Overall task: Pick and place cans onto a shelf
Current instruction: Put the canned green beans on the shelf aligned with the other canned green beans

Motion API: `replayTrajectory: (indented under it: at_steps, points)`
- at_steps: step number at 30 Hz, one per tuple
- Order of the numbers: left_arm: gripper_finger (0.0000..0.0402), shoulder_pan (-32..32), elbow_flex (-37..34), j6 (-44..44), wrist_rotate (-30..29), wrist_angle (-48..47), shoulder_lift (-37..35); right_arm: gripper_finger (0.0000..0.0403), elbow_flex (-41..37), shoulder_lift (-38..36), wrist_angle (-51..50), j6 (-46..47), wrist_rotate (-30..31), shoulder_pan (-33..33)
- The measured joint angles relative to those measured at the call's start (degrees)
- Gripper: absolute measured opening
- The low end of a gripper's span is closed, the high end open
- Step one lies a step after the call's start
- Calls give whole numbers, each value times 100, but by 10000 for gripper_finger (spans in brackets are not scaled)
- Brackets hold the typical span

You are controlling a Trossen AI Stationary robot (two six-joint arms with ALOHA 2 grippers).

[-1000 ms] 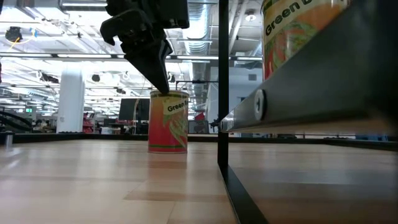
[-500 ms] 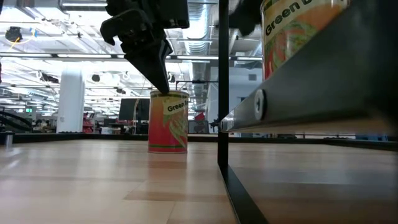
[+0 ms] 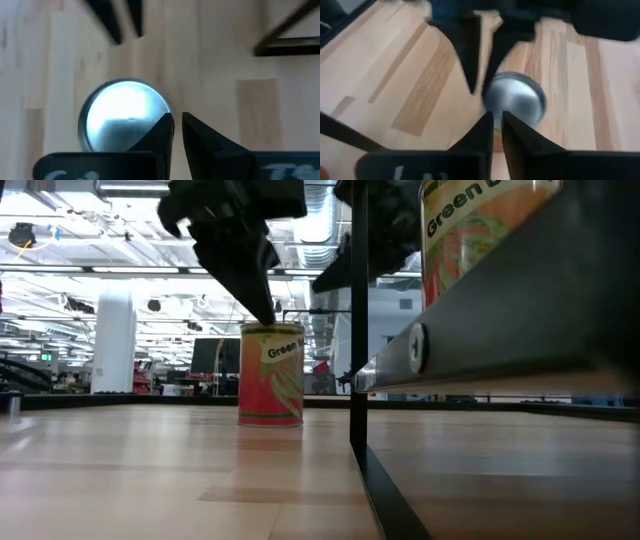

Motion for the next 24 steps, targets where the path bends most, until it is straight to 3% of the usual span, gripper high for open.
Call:
replayTrajectory:
  at_steps: [5, 12, 18, 24]
  points:
    - [31, -355, -14, -120, -175, 57, -140, 92, 309, 447, -39, -143, -4, 47]
    - [31, -917, -666, -492, -1271, 668, -997, 156, 825, 811, -461, -251, -2, 171]
    - [31, -1087, -2032, -760, -1305, 1970, -2234, 180, 991, 800, -806, -272, -2, 293]
    - [31, -1112, -3573, -780, -944, 3700, -3370, 167, 996, 800, -867, -444, -2, 284]
